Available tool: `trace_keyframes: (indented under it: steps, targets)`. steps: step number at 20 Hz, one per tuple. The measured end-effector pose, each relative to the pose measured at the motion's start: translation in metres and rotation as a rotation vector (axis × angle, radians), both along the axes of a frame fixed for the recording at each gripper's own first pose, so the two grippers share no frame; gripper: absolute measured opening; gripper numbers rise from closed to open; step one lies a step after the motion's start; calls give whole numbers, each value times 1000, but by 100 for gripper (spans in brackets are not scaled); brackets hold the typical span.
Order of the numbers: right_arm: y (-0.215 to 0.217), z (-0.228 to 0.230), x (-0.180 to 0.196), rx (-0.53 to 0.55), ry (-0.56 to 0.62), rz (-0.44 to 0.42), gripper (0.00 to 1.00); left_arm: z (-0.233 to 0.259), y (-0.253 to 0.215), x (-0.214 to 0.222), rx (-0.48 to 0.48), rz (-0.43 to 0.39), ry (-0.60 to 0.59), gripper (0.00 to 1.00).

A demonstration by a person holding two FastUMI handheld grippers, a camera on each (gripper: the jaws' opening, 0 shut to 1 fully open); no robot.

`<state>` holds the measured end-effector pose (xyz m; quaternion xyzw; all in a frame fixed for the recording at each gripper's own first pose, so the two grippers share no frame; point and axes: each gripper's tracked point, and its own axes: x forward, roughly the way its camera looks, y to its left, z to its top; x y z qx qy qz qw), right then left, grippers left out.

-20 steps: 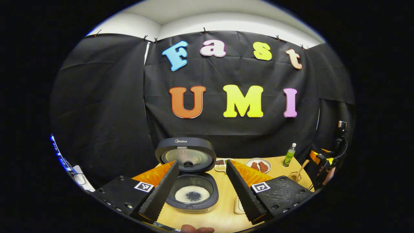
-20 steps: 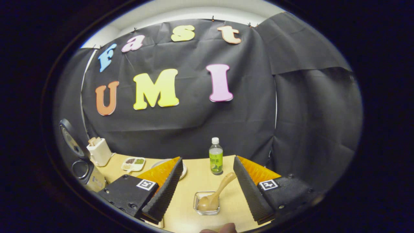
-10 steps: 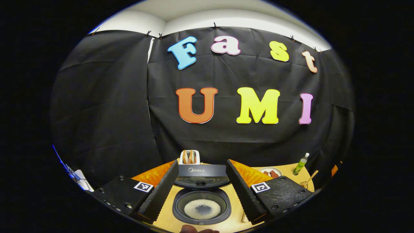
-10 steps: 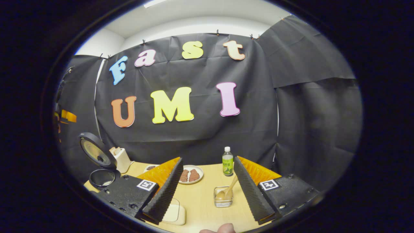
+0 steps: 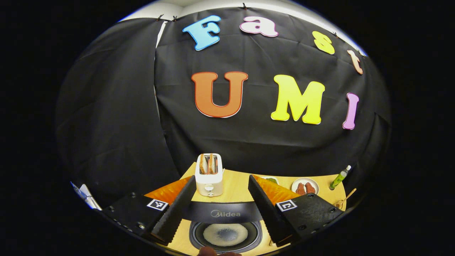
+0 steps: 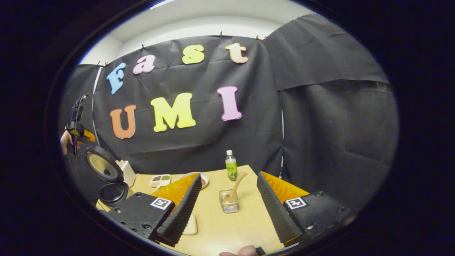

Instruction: Close the left gripper, press the button to open the rice cooker; take a wooden spoon from the chopstick holder with the right hand, scoop a spoonful of rice and pour it into the rice cooker, then put the wooden spoon back into the chopstick holder.

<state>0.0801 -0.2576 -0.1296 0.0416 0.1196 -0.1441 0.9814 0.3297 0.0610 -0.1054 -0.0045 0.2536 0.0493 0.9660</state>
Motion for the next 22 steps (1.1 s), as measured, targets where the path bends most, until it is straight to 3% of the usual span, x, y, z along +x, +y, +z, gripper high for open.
trace_keyframes:
  steps: [5, 8, 16, 22]
  targets:
    - [1, 1, -21, -4, 12, -33, 99, -19, -9, -7, -5, -32, 53, 95]
    - [21, 9, -18, 3, -2, -3, 99, -24, -11, -20, -21, -32, 65, 97]
    - [76, 27, -2, 14, -40, 105, 99, -74, -24, -108, -40, -32, 114, 97]
    - [83, 18, -3, 9, -15, 132, 99, -113, -28, -148, -45, -27, 134, 97]
